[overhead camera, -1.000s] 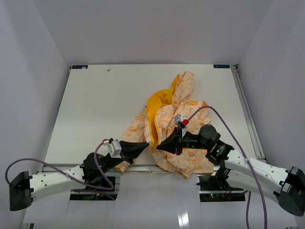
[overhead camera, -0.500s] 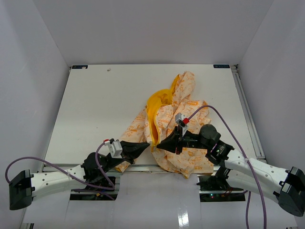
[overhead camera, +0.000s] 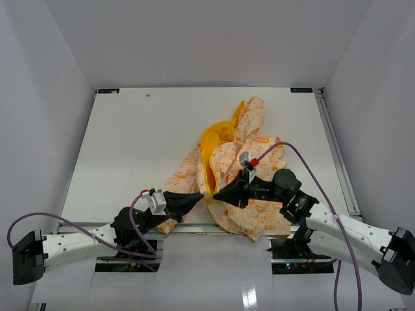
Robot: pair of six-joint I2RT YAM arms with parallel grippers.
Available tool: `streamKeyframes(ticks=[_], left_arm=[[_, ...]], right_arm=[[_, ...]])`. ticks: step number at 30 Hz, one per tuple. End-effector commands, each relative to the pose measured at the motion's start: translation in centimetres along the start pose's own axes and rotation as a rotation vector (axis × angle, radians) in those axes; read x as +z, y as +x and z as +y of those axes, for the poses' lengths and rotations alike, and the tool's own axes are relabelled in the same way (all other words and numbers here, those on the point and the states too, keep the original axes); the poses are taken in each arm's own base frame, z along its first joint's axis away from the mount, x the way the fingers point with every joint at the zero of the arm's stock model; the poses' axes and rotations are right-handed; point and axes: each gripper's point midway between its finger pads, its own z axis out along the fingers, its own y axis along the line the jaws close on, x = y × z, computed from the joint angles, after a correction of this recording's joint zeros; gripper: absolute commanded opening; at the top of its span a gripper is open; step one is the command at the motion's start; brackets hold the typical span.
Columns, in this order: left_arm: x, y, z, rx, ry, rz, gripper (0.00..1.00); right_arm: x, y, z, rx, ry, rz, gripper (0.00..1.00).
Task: Zip up the jacket
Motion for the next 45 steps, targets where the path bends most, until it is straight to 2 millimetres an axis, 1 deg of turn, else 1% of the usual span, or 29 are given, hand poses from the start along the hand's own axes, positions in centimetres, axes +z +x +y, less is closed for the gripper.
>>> streamKeyframes(ticks=[1, 10, 15, 32, 37, 45], left_arm=[[-1.9, 2.9, 0.4, 0.017, -0.006, 0.041, 0.00], [-1.6, 2.1, 1.2, 0.041, -0.047, -0.008, 0.00], [-1.5, 2.4, 1.6, 0.085, -0.060, 0.001, 0.00], [-1.9, 2.6, 1.2, 0.092, -0.034, -0.008, 0.00], [-1.8, 3.1, 1.1, 0.100, -0.028, 0.014, 0.00], [-1.7, 3.2, 0.9, 0.100, -0.014, 0.016, 0.00]], right_arm=[[-0.1, -2.5, 0.7, -0.033, -0.017, -0.088, 0.08], [-0.1, -2.6, 0.9, -0.018, -0.030, -0.097, 0.08], [-0.2, -2.5, 0.9, -0.008, -0.034, -0.094, 0.08], [-0.4, -3.0, 0.2, 0.020, -0.008, -0.111, 0.08], [-0.5, -3.1, 0.2, 0.024, -0.010, -0.113, 0.08], [-0.6, -3.0, 0.0, 0.029, -0.005, -0.109, 0.08]])
